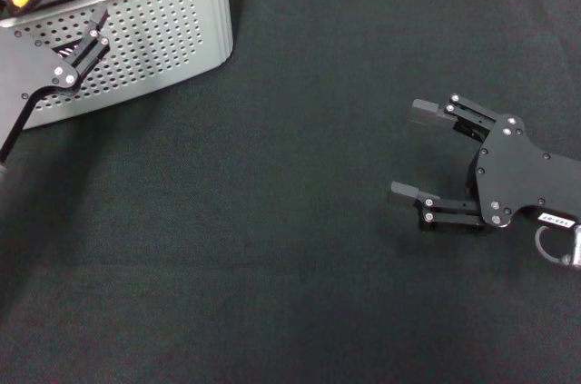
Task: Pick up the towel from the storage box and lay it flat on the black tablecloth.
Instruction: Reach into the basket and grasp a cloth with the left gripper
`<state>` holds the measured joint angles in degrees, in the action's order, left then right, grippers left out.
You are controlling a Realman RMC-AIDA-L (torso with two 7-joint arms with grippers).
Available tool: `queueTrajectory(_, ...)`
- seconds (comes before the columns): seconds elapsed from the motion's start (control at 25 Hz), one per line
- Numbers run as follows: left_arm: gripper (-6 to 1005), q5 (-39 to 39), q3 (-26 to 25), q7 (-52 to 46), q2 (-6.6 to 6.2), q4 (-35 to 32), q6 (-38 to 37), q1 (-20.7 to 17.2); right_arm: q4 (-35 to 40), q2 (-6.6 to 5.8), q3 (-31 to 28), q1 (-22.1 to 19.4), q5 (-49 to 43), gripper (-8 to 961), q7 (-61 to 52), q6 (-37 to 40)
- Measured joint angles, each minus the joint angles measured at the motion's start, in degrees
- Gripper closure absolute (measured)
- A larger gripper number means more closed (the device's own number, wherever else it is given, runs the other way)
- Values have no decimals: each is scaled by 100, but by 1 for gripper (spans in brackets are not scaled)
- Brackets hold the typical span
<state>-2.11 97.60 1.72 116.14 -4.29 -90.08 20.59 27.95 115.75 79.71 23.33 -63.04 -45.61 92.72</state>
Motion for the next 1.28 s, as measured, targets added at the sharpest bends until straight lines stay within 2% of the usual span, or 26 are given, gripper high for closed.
queueTrajectory(0.88,239,-52,-325,556,42,-1,347,-51,-13,9,1,-39,11,63,0,53)
queueTrajectory(1.28,252,-9,-303,811,126,-39,149,-172,-32,9,7,-59,11,63,0,64)
